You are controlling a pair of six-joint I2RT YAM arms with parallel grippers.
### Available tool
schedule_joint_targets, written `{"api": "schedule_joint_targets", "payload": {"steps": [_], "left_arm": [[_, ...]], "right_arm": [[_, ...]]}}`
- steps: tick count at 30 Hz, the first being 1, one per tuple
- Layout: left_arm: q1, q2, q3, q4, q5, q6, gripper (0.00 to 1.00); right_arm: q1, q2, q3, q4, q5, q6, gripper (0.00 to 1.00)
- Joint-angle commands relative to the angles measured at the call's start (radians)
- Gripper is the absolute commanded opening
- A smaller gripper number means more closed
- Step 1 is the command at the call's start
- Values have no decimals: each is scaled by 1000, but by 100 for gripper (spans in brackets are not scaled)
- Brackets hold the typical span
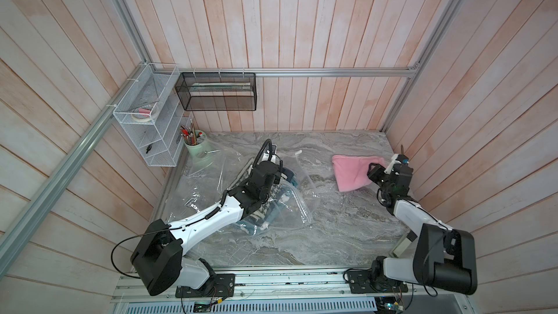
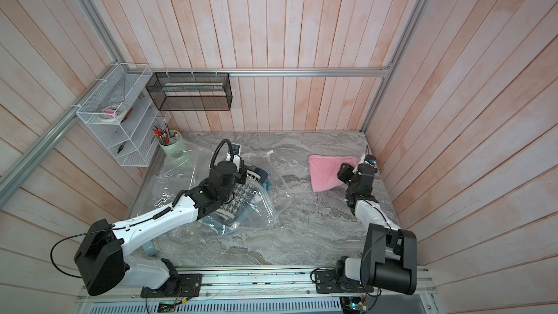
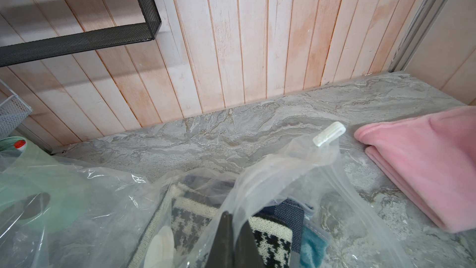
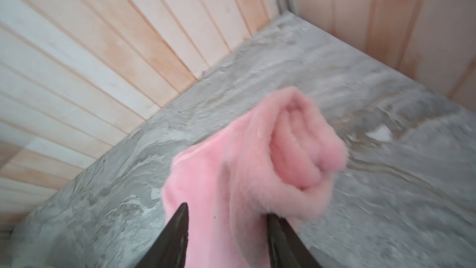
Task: Take the blanket out of the vacuum bag
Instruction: Place the blanket at the center of the board, then move the blanket to the corner of the board.
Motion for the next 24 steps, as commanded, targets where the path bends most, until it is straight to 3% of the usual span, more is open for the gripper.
{"api": "schedule_joint_targets", "payload": {"steps": [1, 6, 9, 12, 19, 24], "left_arm": [[7, -8, -25, 42, 16, -19, 0], [7, -14, -12, 30, 32, -31, 0], [7, -32, -30, 27, 33, -43, 0], [7, -42, -45, 24, 25, -47, 0], [7, -49, -45, 20, 14, -42, 0], [6, -44, -25, 3, 12, -32, 0]], "right_arm": [[67, 54, 120, -245, 213, -195, 51], [106, 346, 361, -498, 275, -281, 54], [131, 444, 382, -536, 341, -272, 55], [132, 487, 359, -488, 285, -248, 55], [137, 627, 416, -567, 111, -198, 56], [85, 707, 504, -569, 39, -193, 56]]}}
